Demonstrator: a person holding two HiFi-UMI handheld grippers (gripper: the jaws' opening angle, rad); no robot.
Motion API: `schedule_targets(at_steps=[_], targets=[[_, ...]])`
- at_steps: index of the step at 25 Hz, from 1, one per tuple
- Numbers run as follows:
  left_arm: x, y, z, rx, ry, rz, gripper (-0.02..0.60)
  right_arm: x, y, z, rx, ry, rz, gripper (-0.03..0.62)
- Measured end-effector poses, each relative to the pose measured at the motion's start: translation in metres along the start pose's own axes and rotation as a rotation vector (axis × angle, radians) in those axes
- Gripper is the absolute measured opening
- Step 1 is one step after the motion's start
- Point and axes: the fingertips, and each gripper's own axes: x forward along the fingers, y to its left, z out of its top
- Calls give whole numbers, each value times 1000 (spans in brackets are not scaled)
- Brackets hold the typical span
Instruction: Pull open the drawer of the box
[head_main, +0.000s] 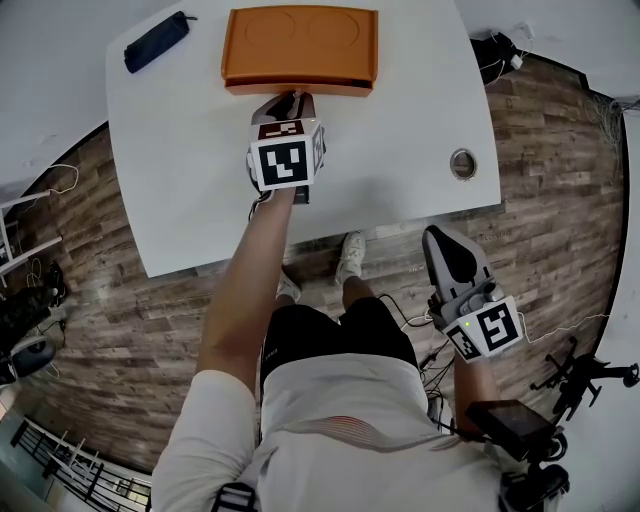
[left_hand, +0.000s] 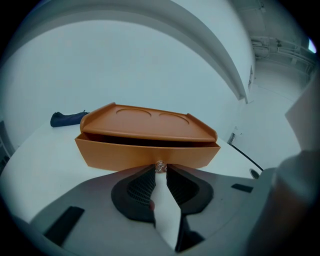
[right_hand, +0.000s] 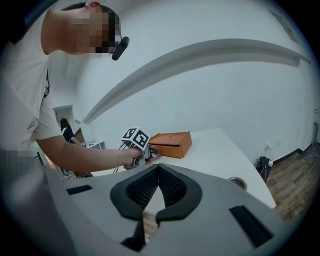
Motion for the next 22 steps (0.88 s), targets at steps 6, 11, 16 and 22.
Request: schedule_targets(at_steps=[6, 11, 16, 22], targets=[[-17, -4, -22, -20, 28, 3, 83, 0, 3, 1, 3, -14, 9, 2], [-29, -7, -42, -42, 74, 1, 81, -1, 8, 3, 6, -23, 23, 2], [-48, -12, -61, -64, 107, 3, 82, -7, 12, 7, 7, -37, 37, 2], [-66, -11, -84, -92, 127, 6, 83, -6, 18, 10, 7, -49, 53, 2]])
